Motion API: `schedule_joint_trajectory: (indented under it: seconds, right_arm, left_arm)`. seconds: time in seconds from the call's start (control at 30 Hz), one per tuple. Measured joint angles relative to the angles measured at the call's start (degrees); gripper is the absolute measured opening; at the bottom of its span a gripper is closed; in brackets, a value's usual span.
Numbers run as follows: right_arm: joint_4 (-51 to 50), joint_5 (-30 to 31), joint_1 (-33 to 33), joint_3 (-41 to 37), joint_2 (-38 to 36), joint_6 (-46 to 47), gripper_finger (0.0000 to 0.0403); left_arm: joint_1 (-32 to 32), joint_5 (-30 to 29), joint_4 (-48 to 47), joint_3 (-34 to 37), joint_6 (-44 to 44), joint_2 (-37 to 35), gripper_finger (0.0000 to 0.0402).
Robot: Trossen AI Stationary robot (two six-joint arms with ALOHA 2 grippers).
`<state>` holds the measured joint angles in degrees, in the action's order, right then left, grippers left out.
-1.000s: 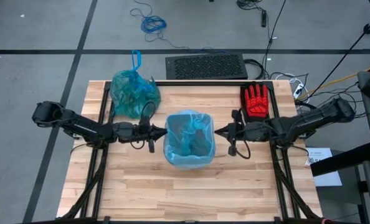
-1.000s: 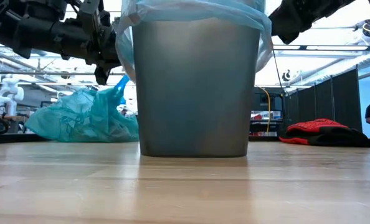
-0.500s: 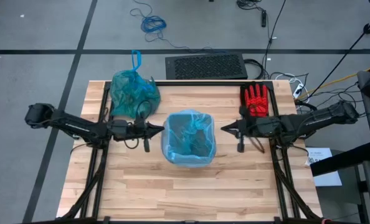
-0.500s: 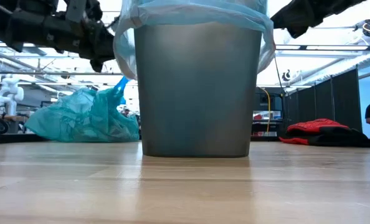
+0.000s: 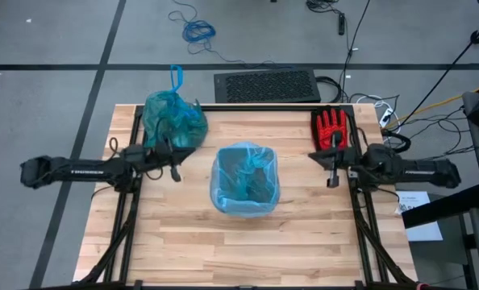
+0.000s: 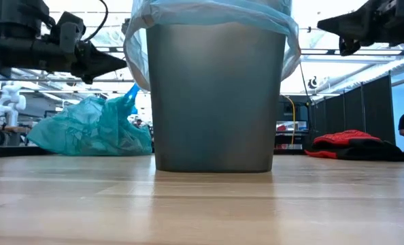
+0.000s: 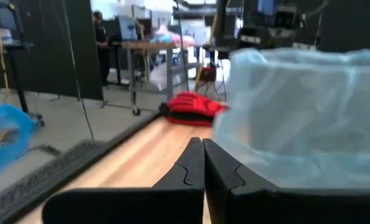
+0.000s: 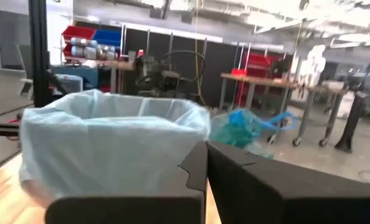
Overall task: Place trash/remove bag and relplace
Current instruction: Return to Home Position
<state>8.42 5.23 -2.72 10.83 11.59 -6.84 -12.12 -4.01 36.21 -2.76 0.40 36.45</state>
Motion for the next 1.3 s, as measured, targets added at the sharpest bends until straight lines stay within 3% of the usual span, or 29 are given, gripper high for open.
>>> schedule_joint_trajectory:
  seconds: [0.17, 0.3, 0.47, 0.73, 0.93, 1.17, 1.3]
  right_arm:
    - [0.1, -6.6, -9.6, 0.0, 0.9, -0.9, 0.0000]
    - [1.4, -12.8, -17.0, 0.0, 3.4, 1.4, 0.0000]
    - [0.2, -14.4, -20.5, 0.0, 3.1, 2.2, 0.0000]
    - [-3.8, -12.5, -20.4, -3.6, -4.4, 4.5, 0.0000]
    - [-11.8, -9.8, -20.4, -3.1, -11.3, 3.5, 0.0000]
    - [-16.8, -7.9, -20.0, -3.2, -11.5, 3.5, 0.0000]
    - [-13.1, -7.4, -19.6, -7.8, -9.9, 6.8, 0.0000]
  left_arm:
    - [-11.7, 12.9, 2.8, -0.8, -2.1, 1.4, 0.0000]
    - [-16.5, 17.4, 3.9, -0.7, -5.8, 4.2, 0.0000]
    - [-15.9, 16.0, 9.4, 2.3, -7.4, 4.4, 0.0000]
    - [-8.5, 14.1, 1.2, 2.3, -4.6, -1.6, 0.0000]
    - [-6.3, 9.7, -13.1, 2.3, -2.9, -13.1, 0.0000]
    - [-6.2, 5.6, -35.4, 2.3, -3.0, -30.9, 0.0000]
    - [-6.2, 4.2, -35.6, 2.3, -0.8, -36.0, 0.0000]
